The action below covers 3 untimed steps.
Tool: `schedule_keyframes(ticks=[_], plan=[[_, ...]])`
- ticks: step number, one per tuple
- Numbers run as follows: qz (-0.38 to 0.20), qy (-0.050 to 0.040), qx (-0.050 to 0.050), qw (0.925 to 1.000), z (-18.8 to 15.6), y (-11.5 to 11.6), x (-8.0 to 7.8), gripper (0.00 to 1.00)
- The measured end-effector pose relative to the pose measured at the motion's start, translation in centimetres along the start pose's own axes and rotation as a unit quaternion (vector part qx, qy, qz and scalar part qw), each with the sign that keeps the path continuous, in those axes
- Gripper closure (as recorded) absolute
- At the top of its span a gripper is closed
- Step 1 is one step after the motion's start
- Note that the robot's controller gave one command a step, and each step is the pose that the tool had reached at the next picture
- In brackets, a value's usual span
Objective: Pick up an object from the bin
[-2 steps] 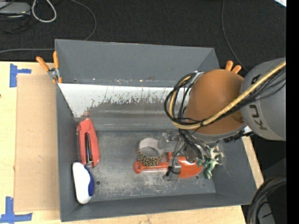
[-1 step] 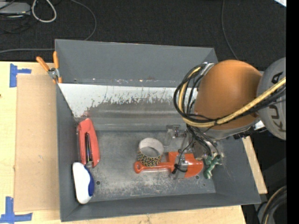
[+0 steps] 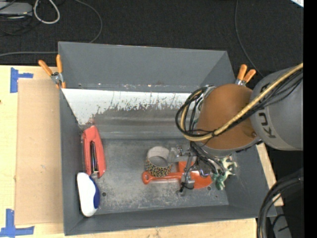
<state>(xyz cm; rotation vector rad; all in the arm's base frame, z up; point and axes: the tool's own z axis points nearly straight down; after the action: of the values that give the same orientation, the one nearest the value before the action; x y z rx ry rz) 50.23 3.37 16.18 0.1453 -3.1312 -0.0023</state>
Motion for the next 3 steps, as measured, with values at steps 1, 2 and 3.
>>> schedule_keyframes(ticks=[1,2,3], plan=[[0.097,-0.0004,-0.001,0.9953,-0.9,1.2,1.9,0.00],[0.023,0.0009,0.000,0.9997,5.0,-3.2,-0.4,0.00],[0.129,0.0003,-0.002,0.9916,4.1,-4.6,2.9,0.00]])
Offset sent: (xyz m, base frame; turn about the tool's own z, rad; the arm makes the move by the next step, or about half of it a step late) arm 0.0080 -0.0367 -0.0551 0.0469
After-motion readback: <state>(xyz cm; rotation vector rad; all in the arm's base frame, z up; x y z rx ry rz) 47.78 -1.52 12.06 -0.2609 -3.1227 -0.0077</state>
